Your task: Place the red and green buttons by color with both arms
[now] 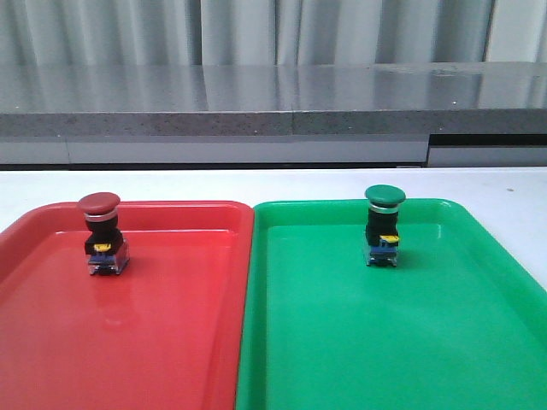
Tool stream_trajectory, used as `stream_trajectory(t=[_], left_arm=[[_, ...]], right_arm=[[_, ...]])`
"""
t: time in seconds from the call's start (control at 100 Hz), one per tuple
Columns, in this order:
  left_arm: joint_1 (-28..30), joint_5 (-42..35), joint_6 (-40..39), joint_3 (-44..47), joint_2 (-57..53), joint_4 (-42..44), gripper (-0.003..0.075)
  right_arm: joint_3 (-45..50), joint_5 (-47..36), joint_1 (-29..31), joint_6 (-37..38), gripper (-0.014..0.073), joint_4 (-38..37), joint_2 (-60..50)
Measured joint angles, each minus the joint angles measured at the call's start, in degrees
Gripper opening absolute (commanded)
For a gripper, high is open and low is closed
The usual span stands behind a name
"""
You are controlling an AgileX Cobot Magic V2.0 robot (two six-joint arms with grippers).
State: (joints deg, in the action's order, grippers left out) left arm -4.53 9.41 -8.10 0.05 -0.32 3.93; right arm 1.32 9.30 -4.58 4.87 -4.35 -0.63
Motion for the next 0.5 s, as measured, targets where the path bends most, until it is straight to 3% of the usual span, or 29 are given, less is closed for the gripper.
stream_trajectory(t=[0.5], left_arm=[[0.00, 0.00, 0.00, 0.00, 0.00, 0.00, -0.0019]], right_arm=[[0.29, -1.57, 0.12, 0.00, -0.0066, 0.00, 0.00]])
